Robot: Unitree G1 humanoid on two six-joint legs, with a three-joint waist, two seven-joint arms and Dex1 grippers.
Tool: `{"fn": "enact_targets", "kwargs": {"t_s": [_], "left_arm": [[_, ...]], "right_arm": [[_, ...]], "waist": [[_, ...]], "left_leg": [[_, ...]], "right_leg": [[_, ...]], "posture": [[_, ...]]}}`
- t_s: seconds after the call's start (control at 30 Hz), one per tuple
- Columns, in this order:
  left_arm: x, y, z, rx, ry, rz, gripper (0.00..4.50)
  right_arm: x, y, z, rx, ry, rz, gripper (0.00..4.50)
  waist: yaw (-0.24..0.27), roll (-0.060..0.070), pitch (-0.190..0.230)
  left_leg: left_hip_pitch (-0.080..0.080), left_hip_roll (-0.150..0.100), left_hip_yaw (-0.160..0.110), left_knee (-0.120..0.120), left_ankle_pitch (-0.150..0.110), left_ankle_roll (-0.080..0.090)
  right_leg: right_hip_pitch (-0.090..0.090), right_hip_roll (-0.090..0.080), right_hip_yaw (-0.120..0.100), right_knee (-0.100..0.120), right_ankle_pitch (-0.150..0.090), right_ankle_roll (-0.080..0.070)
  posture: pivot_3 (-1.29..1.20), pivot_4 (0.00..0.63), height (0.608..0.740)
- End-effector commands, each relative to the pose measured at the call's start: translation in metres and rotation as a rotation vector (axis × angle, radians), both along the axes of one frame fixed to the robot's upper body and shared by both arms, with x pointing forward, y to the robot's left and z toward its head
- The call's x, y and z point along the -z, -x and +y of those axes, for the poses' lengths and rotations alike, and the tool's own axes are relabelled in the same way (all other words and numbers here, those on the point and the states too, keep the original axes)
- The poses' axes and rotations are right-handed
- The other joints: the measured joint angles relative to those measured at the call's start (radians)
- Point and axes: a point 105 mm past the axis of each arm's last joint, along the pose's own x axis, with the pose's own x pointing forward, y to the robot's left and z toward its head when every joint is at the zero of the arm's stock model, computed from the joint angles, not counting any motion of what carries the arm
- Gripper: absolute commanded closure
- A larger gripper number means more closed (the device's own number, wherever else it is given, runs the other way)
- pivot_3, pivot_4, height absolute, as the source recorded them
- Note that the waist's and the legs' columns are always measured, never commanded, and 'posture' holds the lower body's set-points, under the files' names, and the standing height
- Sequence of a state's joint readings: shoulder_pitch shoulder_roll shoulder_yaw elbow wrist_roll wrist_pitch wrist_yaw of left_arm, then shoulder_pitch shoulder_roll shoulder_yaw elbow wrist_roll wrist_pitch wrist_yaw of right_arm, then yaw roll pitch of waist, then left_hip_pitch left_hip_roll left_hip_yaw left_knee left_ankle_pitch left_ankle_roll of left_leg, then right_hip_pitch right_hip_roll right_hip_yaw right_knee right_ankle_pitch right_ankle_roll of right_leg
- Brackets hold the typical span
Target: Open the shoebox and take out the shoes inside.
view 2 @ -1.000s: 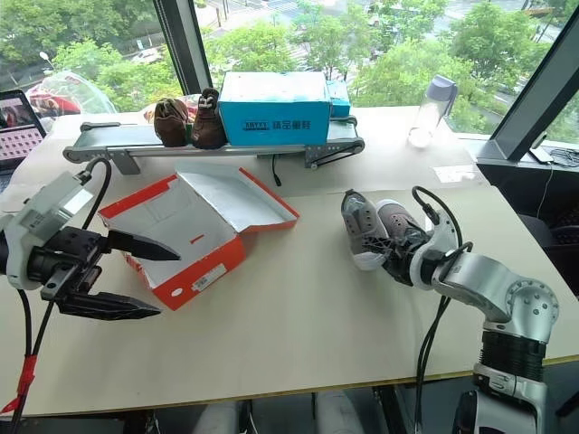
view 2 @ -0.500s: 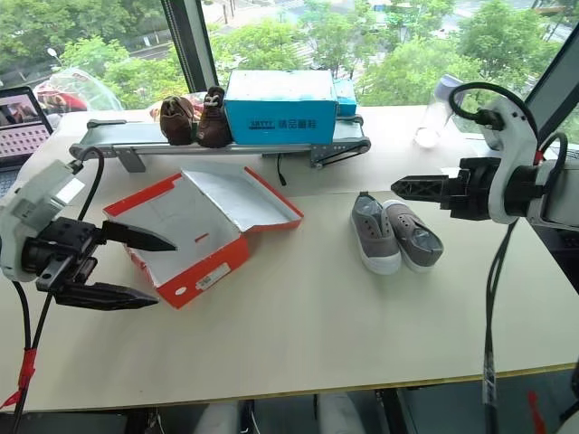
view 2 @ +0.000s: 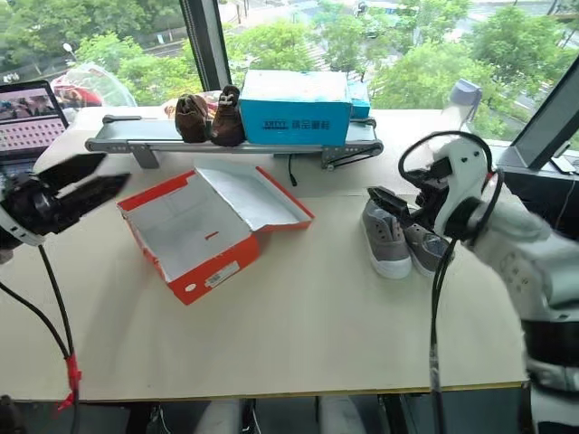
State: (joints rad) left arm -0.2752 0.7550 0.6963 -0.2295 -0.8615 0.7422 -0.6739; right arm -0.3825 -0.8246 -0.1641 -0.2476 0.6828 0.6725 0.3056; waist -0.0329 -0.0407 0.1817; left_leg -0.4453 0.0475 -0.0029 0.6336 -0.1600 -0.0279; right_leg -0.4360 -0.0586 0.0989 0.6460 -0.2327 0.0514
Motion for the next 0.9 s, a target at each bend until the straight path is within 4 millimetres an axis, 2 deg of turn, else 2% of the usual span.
{"fn": "enact_targets", "kwargs": {"t_s": [0.03,0.07,0.1,0.2,0.27,0.33,0.4,0.53,0.63,0.8,0.9], "left_arm": [[0.027,0.016,0.019,-0.188,0.014,0.030,0.00],[0.050,0.024,0.015,-0.177,0.021,0.117,0.00],[0.064,0.031,0.012,-0.172,0.030,0.174,0.00],[0.082,0.057,0.019,-0.239,0.132,0.211,0.00],[0.097,0.068,0.022,-0.285,0.127,0.250,0.00],[0.112,0.076,0.021,-0.325,0.080,0.269,0.00],[0.132,0.082,0.018,-0.377,0.075,0.301,0.00],[0.165,0.086,-0.008,-0.425,0.008,0.308,0.00],[0.176,0.082,-0.018,-0.443,-0.041,0.275,0.00],[0.177,0.076,-0.030,-0.428,-0.129,0.223,0.00],[0.180,0.070,-0.031,-0.489,-0.118,0.199,0.00]], "right_arm": [[0.007,0.015,-0.023,0.217,-0.044,-0.142,0.03],[0.019,0.024,-0.024,0.256,-0.033,-0.154,0.03],[0.026,0.031,-0.024,0.280,-0.026,-0.162,0.03],[0.046,0.056,-0.018,0.294,-0.026,-0.169,0.03],[0.057,0.067,-0.010,0.278,-0.035,-0.147,0.03],[0.068,0.074,-0.001,0.250,-0.038,-0.116,0.03],[0.082,0.081,0.007,0.237,-0.047,-0.071,0.03],[0.108,0.084,0.011,0.260,-0.064,0.003,0.03],[0.113,0.080,0.008,0.305,-0.078,0.006,0.03],[0.119,0.079,0.016,0.340,-0.101,0.005,0.03],[0.123,0.080,0.022,0.344,-0.100,0.003,0.03]], "waist": [[0.004,-0.004,-0.003],[0.004,-0.005,-0.003],[0.002,-0.005,-0.003],[-0.002,-0.005,-0.004],[-0.007,-0.006,-0.004],[-0.011,-0.005,-0.005],[-0.015,-0.005,-0.008],[-0.024,-0.003,-0.010],[-0.027,-0.007,-0.012],[-0.031,-0.008,-0.015],[-0.031,-0.006,-0.017]], "left_leg": [[0.000,0.000,0.000,0.000,0.000,0.000],[0.000,0.000,0.000,0.000,0.000,0.000],[0.000,0.000,0.000,0.000,0.000,0.000],[0.003,0.001,0.001,0.001,0.000,0.000],[0.005,0.002,0.001,0.002,0.000,0.000],[0.015,0.003,0.001,0.002,-0.001,-0.001],[0.024,0.004,0.002,0.001,-0.006,-0.010],[0.023,0.004,0.001,-0.001,-0.007,-0.012],[0.019,0.004,0.003,0.001,-0.007,-0.012],[0.018,0.004,0.004,0.000,-0.007,-0.012],[0.018,0.004,0.004,-0.001,-0.007,-0.012]], "right_leg": [[0.000,0.000,0.000,0.000,0.000,0.000],[0.000,0.000,0.000,0.000,0.000,0.000],[0.000,0.000,0.000,0.000,0.000,0.000],[0.002,0.000,0.000,0.000,0.000,0.000],[0.004,0.001,-0.001,0.000,0.000,0.000],[0.013,0.001,-0.001,-0.001,-0.007,-0.005],[0.017,0.000,-0.001,-0.004,-0.007,-0.006],[0.017,-0.001,-0.001,-0.016,-0.007,-0.008],[0.018,-0.003,-0.001,-0.021,-0.007,-0.009],[0.016,-0.003,-0.001,-0.020,-0.006,-0.008],[0.016,-0.002,-0.001,-0.018,-0.006,-0.008]], "posture": [[0.00,0.150,0.740],[0.00,0.150,0.740],[0.00,0.150,0.740],[0.00,0.150,0.740],[0.00,0.150,0.740],[0.00,0.150,0.740],[0.00,0.150,0.740],[0.00,0.150,0.740],[0.00,0.150,0.740],[0.00,0.150,0.740],[0.00,0.150,0.740]]}}
